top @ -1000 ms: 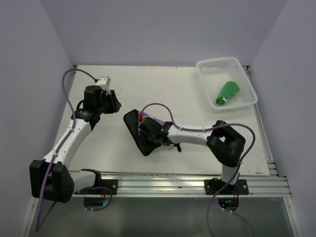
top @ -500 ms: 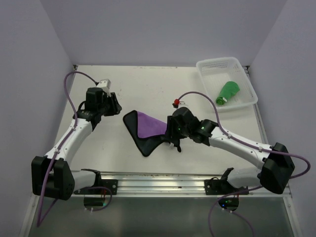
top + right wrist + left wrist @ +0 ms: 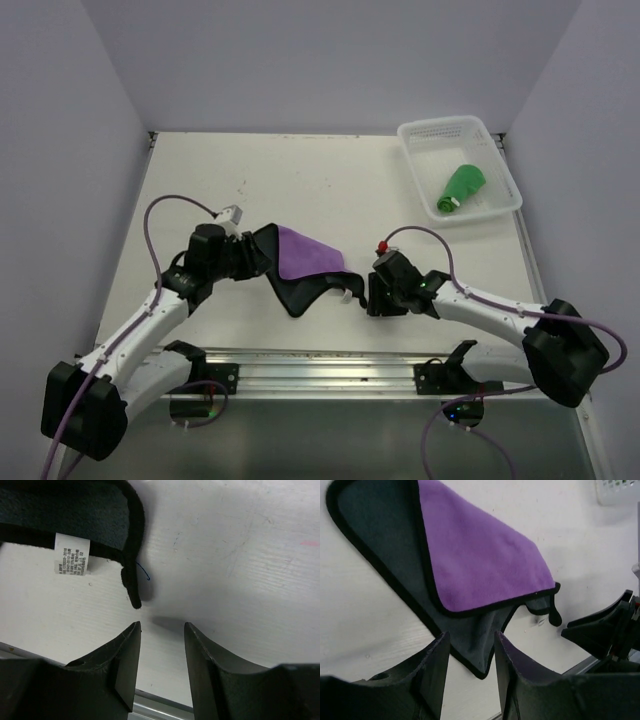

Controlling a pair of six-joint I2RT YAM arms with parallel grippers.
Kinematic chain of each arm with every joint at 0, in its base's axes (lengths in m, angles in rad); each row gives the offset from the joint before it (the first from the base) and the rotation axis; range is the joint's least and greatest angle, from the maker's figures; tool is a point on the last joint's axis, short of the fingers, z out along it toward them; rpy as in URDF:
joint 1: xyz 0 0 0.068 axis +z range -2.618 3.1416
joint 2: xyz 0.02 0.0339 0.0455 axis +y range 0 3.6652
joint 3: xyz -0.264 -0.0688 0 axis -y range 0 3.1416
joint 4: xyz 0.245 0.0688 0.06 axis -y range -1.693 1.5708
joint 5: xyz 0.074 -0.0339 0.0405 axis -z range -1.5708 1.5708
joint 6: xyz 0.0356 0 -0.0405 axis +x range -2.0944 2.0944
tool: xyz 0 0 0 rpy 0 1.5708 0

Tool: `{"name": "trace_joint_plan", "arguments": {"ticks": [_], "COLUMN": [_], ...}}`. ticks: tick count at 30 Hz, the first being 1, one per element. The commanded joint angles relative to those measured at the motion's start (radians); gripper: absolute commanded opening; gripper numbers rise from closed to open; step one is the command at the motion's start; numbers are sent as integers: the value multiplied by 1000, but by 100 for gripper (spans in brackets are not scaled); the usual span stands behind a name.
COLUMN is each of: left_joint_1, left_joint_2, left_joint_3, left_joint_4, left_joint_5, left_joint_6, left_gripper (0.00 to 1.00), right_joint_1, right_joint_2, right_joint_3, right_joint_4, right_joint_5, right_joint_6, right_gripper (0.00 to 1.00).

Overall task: Roll the towels
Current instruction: Move the towel to the center of the board, then flatten the towel

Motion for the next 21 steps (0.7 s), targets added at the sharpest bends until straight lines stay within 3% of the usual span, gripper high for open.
{"name": "trace_joint_plan", "arguments": {"ticks": [1,10,12,13,18,21], "left_joint_1": [-61,-163,-189,-215,-304,-357], "left_joint_2": [-10,-50,-42,-39,-9,26], "left_joint_3": [-83,-209,-221,-225,-234,-251], "left_joint_4": [40,64,74,78,78,113], "left_joint_5": [-51,-89,-101,-114,-153,-183], "left_joint_6": [-81,-159,-173,-184,-231,-258], "left_gripper": [44,44,44,44,44,44], "right_joint_1": [-4,-4,-4,-4,-4,-3], "right_joint_2": [51,129,143,151,146,117], "right_joint_3": [-5,-5,1,5,4,5], "right_joint_4": [134,201,198,201,203,198], "right_joint_5": [-73,-67,-67,-72,-69,-75], "right_joint_6": [-16,-43,-48,-48,-63,-74], "right_gripper": [43,39,33,25,3,0]}}
